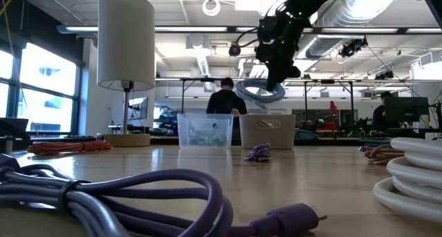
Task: Pick & Place USB Port
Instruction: Put the blue usb cable into the white bin, then put the pink charger cable into the transparent bin
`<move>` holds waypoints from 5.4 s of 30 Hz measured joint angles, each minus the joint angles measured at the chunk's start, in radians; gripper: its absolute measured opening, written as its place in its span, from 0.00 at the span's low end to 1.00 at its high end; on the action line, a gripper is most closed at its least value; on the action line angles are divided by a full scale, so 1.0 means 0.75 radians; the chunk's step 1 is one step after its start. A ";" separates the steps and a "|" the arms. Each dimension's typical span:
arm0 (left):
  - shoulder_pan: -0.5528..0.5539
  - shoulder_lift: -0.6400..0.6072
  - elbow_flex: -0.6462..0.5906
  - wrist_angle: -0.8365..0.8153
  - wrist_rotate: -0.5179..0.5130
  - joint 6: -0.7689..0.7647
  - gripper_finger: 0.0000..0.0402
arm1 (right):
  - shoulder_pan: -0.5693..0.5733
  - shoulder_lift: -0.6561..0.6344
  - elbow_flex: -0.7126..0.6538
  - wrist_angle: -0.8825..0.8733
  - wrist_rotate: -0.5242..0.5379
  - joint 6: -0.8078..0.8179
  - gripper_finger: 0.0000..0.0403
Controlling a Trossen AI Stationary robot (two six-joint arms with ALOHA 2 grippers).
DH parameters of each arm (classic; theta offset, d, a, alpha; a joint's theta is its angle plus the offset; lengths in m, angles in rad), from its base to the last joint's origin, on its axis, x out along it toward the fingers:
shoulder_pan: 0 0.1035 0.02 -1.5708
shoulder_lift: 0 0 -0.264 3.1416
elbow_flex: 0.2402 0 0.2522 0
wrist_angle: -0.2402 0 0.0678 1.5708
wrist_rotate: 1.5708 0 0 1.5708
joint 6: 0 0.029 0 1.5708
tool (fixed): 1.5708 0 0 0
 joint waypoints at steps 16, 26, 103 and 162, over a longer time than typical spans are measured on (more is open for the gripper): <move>0.000 0.000 0.000 -0.005 0.001 0.000 0.61 | -0.056 0.002 -0.225 0.116 -0.097 0.061 0.03; 0.000 0.000 0.000 -0.005 0.002 0.009 0.61 | -0.055 0.001 -0.435 0.431 -0.146 0.149 0.03; 0.000 -0.010 0.002 -0.052 -0.433 -0.049 0.61 | 0.613 -1.075 -0.424 0.543 -0.498 0.026 0.53; -0.001 -0.597 0.000 -0.497 -0.515 0.006 0.61 | 1.202 -1.192 -0.425 0.877 0.210 0.113 0.53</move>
